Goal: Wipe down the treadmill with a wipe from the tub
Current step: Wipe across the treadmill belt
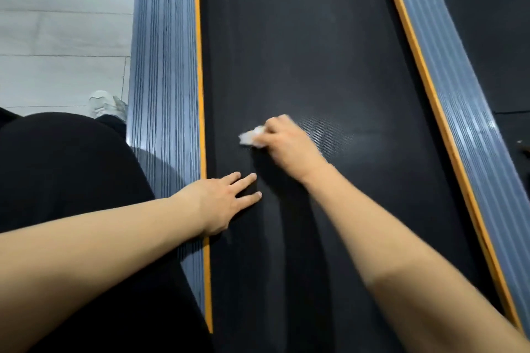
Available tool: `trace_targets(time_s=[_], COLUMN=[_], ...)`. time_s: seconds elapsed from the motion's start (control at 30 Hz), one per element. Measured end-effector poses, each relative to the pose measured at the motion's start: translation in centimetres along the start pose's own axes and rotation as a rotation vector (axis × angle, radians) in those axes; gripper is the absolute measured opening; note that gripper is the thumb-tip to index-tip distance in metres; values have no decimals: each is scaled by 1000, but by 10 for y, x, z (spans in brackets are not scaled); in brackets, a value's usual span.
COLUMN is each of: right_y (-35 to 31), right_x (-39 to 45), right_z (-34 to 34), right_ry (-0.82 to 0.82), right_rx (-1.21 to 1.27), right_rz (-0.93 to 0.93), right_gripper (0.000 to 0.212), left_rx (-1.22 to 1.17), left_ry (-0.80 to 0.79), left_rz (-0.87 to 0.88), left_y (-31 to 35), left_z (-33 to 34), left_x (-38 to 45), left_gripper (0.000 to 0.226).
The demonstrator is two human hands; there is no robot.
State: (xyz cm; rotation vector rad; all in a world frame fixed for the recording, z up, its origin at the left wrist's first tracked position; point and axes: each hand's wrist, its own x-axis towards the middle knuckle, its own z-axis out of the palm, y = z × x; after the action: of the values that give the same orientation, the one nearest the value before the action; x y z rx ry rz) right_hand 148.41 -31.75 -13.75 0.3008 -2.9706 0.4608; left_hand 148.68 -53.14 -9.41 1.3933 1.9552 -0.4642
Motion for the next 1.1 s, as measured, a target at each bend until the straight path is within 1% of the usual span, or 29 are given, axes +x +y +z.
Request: trace_targets(time_s=[0.03,0.1,0.13,0.17,0.2,0.23,0.27,0.3,0.33,0.37,0.4,0.43,0.47,0.5,0.53,0.57,0.63,0.67,0.7,0.73,0.77,0.8,0.87,0.9,0.97,1.0,1.03,1.07,1.1], right_y=[22,58,62,55,38,12,-18,-48,-71,-83,-83,-72,-57,-40,-16,8,50,58,56,44,24,2,-42,-49,-33,-16,4,28,57], right_x=[-9,-29,-31,-26,-15,-1,11,19,22,25,29,31,31,31,30,25,14,12,16,24,35,44,54,55,53,49,44,35,22], right_z=[-8,-23,-25,-25,-21,-14,-4,9,19,26,27,24,22,16,14,10,-1,-6,-8,-8,-4,6,27,33,32,28,20,14,7], right_ry=[6,106,137,153,161,162,125,55,-6,-43,-68,-76,-57,-23,63,153,179,177,180,192,223,228,154,120,82,84,75,94,140], right_rx=[-30,-85,-104,-132,-151,-111,-37,37,79,100,117,108,45,-23,-77,-121,-168,-158,-158,-167,-151,-98,16,63,61,12,-34,-82,-137], right_rz=[157,509,633,705,680,557,395,231,83,-54,-149,-212,-243,-208,-109,62,432,570,651,647,553,411,169,88,-48,-91,-80,-24,82], right_gripper=[29,29,29,30,30,30,33,36,35,30,27,24,22,25,29,30,27,26,26,26,28,33,36,33,31,30,27,25,25], left_rx=[-3,-2,-3,-4,-5,-6,-8,-12,-15,-15,-19,-30,-40,-39,-32,-28,-31,-36,-40,-38,-32,-26,-11,-3,-12,-9,0,10,27], left_ry=[10,35,41,47,44,35,24,20,19,16,14,15,19,34,58,94,183,222,251,271,282,292,313,322,326,325,324,329,337], left_rz=[0,-12,-17,-16,-18,-23,-27,-28,-30,-36,-39,-32,-25,-22,-18,-14,-24,-30,-28,-29,-38,-56,-105,-122,-122,-114,-113,-111,-108], left_y=[3,10,12,13,12,11,11,11,10,10,8,6,5,5,5,5,5,5,5,6,6,7,7,6,3,1,-1,-3,-4], left_z=[0,1,0,0,1,3,5,7,9,11,11,10,8,6,4,1,-1,-3,-6,-8,-8,-8,-4,-3,-1,1,2,3,3], left_x=[-1,-3,-4,-4,-5,-4,-4,-3,-2,-2,-2,-3,-5,-6,-6,-6,-6,-5,-4,-3,-2,0,4,5,5,5,6,7,10], left_gripper=[76,75,75,76,77,78,79,80,82,82,83,82,80,77,74,71,61,55,50,47,46,47,54,58,64,67,67,66,65])
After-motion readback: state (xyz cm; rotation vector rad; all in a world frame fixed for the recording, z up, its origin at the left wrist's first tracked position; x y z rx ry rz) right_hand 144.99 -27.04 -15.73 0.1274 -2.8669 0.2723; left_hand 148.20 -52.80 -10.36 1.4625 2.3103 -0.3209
